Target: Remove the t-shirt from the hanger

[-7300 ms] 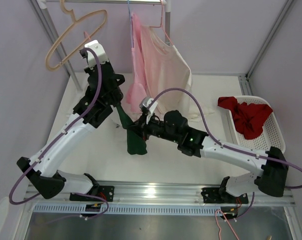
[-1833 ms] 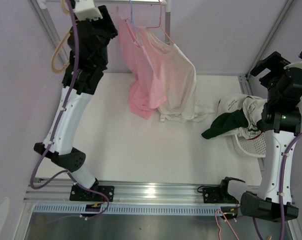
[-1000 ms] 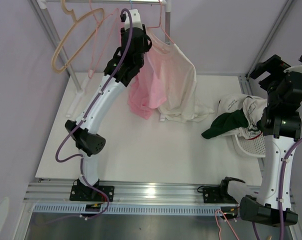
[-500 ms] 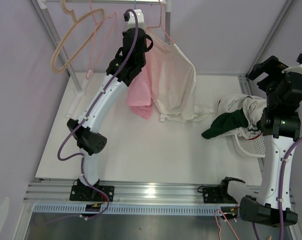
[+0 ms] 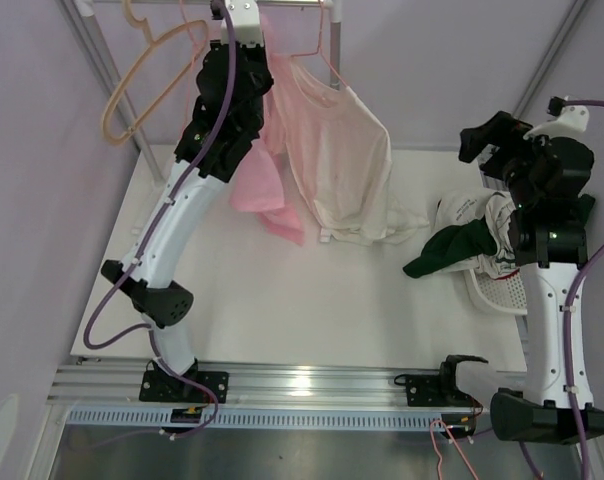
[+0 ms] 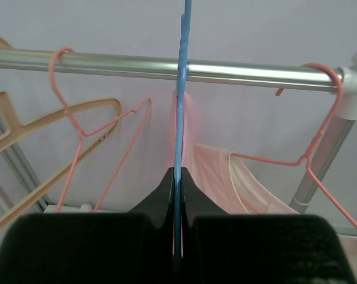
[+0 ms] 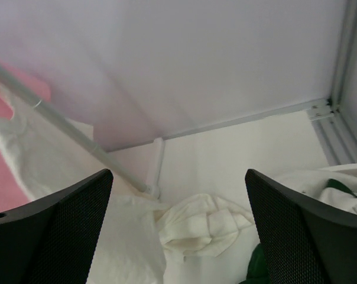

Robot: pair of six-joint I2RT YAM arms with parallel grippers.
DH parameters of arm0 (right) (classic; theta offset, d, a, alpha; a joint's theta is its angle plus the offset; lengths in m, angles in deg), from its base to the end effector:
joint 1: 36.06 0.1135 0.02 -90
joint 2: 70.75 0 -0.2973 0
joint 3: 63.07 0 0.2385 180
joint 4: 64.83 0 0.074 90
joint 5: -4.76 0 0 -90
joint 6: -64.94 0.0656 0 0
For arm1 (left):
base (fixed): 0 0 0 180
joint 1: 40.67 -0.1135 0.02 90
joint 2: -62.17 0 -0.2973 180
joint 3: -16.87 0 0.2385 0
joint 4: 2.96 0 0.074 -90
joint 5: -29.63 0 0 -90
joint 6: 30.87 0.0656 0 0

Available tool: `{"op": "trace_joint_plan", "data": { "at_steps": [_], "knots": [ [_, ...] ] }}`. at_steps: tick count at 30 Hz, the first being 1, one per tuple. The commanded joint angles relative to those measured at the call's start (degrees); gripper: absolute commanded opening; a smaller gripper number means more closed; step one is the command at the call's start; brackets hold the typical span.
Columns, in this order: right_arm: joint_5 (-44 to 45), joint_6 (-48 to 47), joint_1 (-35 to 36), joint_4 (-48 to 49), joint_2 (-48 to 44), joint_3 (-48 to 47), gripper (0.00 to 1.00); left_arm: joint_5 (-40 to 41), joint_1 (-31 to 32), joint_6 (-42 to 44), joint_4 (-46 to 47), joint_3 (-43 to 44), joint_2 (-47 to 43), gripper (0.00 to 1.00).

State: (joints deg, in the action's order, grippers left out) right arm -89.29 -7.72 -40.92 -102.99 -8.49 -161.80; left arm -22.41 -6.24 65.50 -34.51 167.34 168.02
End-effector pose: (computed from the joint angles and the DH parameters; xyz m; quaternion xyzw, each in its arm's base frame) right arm 0.2124 -0.0134 0.5143 0.1139 0.7083 0.1009 0.6893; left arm 0.3473 -0.1892 0.5955 -0.0336 0.6401 0.0168 0.7674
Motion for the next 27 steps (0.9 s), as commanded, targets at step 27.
{"op": "trace_joint_plan", "data": {
  "at_steps": [27],
  "knots": [
    [-4.9,-8.7,59.5,30.6,-2.4,21.0,0.98,24.5,14.2,-25.5,-12.3,-17.0,-13.1,0.01]
  ]
}}
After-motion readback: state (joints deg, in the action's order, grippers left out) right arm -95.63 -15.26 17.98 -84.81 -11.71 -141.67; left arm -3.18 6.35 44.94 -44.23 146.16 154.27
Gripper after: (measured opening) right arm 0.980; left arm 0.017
